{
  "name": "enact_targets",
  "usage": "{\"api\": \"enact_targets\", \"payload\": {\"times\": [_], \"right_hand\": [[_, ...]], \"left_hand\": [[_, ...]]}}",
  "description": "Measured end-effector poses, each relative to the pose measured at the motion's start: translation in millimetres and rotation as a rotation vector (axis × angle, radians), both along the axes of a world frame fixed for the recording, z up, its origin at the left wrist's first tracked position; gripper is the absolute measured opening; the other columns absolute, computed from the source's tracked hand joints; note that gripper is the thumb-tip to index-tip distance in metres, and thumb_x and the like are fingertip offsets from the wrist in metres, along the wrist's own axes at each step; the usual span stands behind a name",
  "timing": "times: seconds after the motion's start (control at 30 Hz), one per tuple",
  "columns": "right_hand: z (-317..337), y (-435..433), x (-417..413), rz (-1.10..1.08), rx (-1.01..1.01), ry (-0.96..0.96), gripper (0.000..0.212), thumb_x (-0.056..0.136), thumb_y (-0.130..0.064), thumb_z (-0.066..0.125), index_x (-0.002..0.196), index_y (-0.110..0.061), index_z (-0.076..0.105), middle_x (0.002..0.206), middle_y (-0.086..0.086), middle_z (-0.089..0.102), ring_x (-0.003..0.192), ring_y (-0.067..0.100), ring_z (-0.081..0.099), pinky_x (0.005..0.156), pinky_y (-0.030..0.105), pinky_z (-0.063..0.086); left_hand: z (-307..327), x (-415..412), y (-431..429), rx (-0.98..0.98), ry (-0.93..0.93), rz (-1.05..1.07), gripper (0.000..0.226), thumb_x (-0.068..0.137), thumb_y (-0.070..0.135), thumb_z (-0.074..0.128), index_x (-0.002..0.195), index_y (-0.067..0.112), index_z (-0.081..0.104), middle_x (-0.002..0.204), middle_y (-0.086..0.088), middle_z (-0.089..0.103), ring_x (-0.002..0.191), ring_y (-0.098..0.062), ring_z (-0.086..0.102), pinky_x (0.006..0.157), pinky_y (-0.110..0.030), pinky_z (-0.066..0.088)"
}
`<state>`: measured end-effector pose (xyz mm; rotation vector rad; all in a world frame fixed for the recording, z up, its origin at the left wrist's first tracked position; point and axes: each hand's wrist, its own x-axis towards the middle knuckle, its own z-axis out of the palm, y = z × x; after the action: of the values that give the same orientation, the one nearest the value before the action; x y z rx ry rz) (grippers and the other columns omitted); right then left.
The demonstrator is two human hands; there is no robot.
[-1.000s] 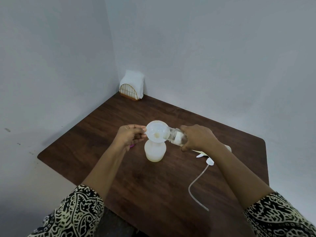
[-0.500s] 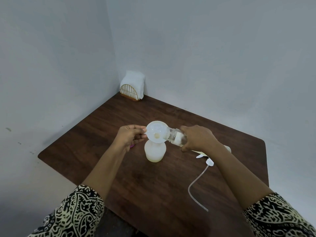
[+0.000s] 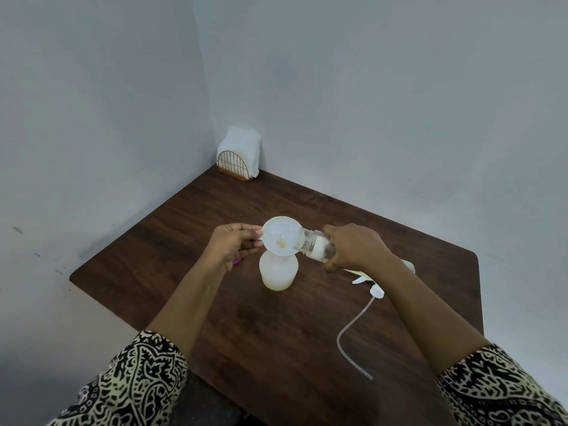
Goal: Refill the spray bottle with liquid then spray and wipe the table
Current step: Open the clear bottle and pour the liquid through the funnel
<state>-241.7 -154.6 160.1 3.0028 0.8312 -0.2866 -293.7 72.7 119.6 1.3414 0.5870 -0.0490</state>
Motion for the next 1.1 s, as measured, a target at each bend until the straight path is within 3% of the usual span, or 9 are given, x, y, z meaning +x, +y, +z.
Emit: {"api": "enact_targets", "payload": {"times": [0.3,0.53,0.73,1.1], "right_hand": [[0.8,-0.9,-1.6,0.007,-0.005,-0.005,0.047,0.068,-0.042,0.073,0.105,-0.022,0.051,0.083,-0.006,0.053,0.076,0.016,0.049,0.063,0.028,0.036],[1.4,-1.0,-1.5,0.018,-0.002,-0.010,0.043,0.068,-0.042,0.073,0.098,-0.023,0.048,0.080,-0.007,0.052,0.075,0.016,0.049,0.051,0.024,0.027],[-0.3,-1.3,-1.0,0.012,-0.006,-0.008,0.044,0.067,-0.043,0.073,0.097,-0.024,0.047,0.082,-0.006,0.052,0.076,0.017,0.049,0.061,0.027,0.035],[0.1,-0.9,0.3,0.029,-0.018,-0.014,0.047,0.068,-0.044,0.073,0.103,-0.021,0.050,0.083,-0.007,0.053,0.076,0.016,0.050,0.063,0.028,0.037]], "left_hand": [[0.6,-0.9,-0.8,-0.001,0.001,0.006,0.007,0.085,0.000,0.066,0.085,0.005,0.070,0.067,-0.006,0.072,0.055,-0.009,0.068,0.051,-0.019,0.054],[0.1,-1.7,-0.4,0.008,0.002,0.007,0.006,0.084,-0.001,0.066,0.086,0.004,0.070,0.068,-0.006,0.072,0.061,-0.012,0.068,0.053,-0.019,0.055],[0.9,-1.6,0.0,0.009,0.009,0.001,0.007,0.085,0.000,0.066,0.084,0.005,0.070,0.067,-0.006,0.072,0.060,-0.011,0.068,0.053,-0.020,0.055],[3.2,-2.9,-2.3,0.013,0.010,0.005,0.007,0.085,0.000,0.065,0.085,0.005,0.070,0.065,-0.003,0.073,0.056,-0.009,0.069,0.051,-0.019,0.054]]}}
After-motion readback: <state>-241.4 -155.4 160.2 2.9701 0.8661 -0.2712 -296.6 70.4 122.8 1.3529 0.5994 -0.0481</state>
